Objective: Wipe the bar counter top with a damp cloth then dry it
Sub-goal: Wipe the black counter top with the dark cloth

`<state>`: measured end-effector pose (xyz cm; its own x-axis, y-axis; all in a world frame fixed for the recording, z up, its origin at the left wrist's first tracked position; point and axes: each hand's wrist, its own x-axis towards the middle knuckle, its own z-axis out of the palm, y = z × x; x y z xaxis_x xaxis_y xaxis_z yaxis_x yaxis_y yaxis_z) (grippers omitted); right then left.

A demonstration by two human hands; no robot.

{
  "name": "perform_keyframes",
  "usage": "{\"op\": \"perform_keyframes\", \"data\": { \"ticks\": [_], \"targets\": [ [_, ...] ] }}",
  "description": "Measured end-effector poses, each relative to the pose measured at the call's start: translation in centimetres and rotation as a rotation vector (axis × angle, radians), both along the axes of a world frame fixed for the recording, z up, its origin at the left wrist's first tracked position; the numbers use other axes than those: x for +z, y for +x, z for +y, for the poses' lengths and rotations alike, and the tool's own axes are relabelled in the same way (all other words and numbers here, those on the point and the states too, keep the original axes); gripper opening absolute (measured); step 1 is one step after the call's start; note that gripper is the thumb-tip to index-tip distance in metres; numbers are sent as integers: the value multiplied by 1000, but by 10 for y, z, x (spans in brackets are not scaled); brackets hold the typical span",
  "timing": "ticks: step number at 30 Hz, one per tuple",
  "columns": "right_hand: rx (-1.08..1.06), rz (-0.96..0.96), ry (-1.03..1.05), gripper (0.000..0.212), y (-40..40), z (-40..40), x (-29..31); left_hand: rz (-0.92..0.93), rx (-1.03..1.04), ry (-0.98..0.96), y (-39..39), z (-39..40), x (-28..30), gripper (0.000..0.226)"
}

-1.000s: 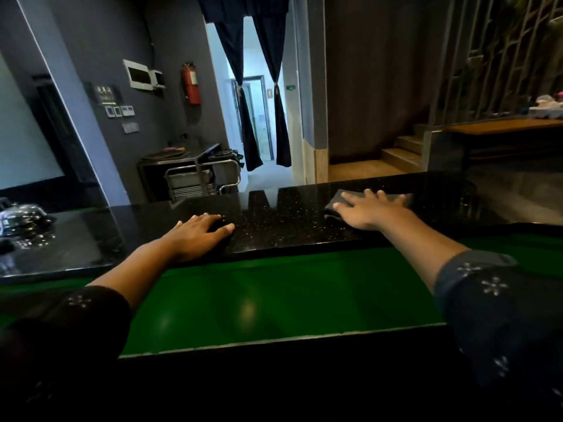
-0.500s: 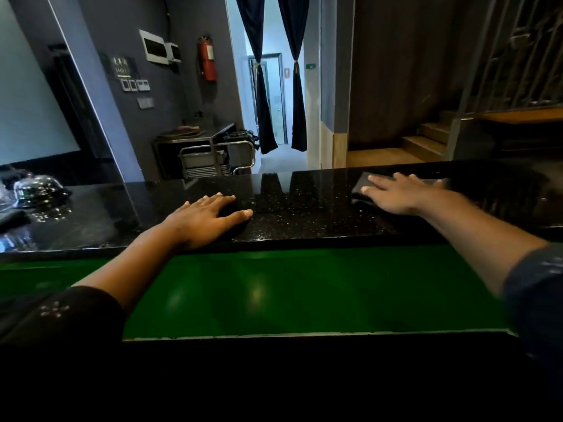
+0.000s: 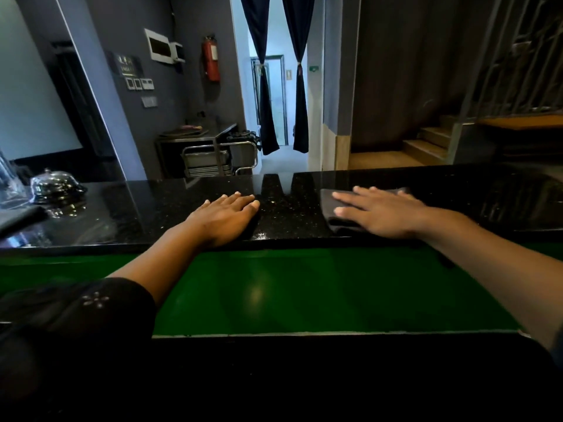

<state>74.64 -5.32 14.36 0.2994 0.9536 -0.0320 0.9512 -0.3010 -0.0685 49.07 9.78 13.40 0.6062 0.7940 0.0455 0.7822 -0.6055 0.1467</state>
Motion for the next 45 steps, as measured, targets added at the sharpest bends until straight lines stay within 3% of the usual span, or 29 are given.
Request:
{"op": "perform_keyframes", "data": {
  "ticks": [6, 11, 15, 21, 29, 35, 39, 45],
  "targets": [
    [-274, 46, 0, 68, -14, 38, 3, -28, 15, -13, 4, 2, -2, 57],
    [-48, 28, 11, 67, -114, 54, 2, -100, 13, -95, 1, -3, 6, 57],
    [61, 54, 14, 63, -117, 44, -2, -326, -16, -237, -12, -2, 23, 63],
    [-79, 72, 7, 63, -78, 71, -1, -11, 108, -43, -89, 52, 16, 70],
    [-287, 42, -24, 70, -80, 157, 7, -32, 76, -25, -93, 76, 0, 56],
    [13, 32, -28, 73, -152, 224, 3, -13, 52, -26, -96, 83, 0, 52],
    [73, 53, -33, 73, -121, 229, 3, -37, 39, -45, -99, 82, 0, 51],
    [-271, 91, -36, 74, -7, 189, 5, -43, 54, -28, -98, 84, -2, 53]
  ]
}}
